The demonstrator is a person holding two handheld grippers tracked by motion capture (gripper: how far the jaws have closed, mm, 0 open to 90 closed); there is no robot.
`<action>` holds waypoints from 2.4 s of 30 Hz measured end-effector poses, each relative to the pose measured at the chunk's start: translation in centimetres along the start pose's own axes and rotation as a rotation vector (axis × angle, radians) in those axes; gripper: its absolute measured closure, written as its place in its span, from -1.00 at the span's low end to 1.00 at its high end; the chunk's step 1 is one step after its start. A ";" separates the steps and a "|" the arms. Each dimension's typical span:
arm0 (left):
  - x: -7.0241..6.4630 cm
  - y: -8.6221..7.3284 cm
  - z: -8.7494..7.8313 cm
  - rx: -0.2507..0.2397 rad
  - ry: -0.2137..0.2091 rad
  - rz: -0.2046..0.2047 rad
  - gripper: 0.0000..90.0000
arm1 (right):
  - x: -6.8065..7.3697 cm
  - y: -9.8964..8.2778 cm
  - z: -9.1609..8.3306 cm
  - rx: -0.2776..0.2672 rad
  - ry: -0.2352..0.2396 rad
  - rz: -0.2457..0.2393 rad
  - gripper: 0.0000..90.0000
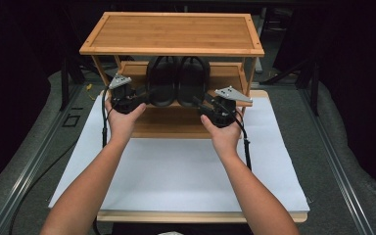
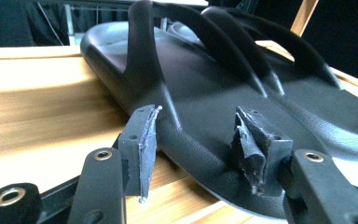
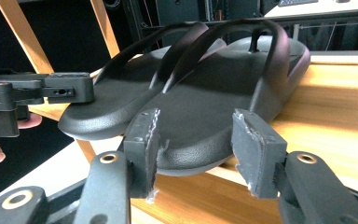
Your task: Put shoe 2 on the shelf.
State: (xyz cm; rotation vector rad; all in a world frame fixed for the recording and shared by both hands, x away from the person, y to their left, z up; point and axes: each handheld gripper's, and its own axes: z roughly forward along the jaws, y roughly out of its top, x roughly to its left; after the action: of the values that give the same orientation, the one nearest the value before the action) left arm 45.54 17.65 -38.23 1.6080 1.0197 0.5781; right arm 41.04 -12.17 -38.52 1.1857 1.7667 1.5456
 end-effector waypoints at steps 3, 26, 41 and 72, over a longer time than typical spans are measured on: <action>-0.1 0.1 -0.4 -0.005 0.005 0.017 0.09 | -0.1 0.1 -0.3 0.001 0.001 -0.008 0.15; -0.1 0.9 -4.1 -0.049 -0.017 0.043 0.08 | -1.6 1.1 -3.7 -0.014 -0.051 -0.071 0.13; 0.6 0.5 -7.2 -0.056 -0.014 0.070 0.08 | -2.6 1.0 -6.7 0.007 -0.101 -0.175 0.13; 4.4 -11.1 -14.1 -0.042 0.131 0.005 0.04 | -9.5 -8.5 -15.4 0.098 -0.202 -0.029 0.09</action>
State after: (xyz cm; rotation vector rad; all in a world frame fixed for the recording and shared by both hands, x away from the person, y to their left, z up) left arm 33.04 29.22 -45.28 1.5522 1.0931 0.7117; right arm 30.65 -28.08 -44.84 1.3081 1.7336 1.2869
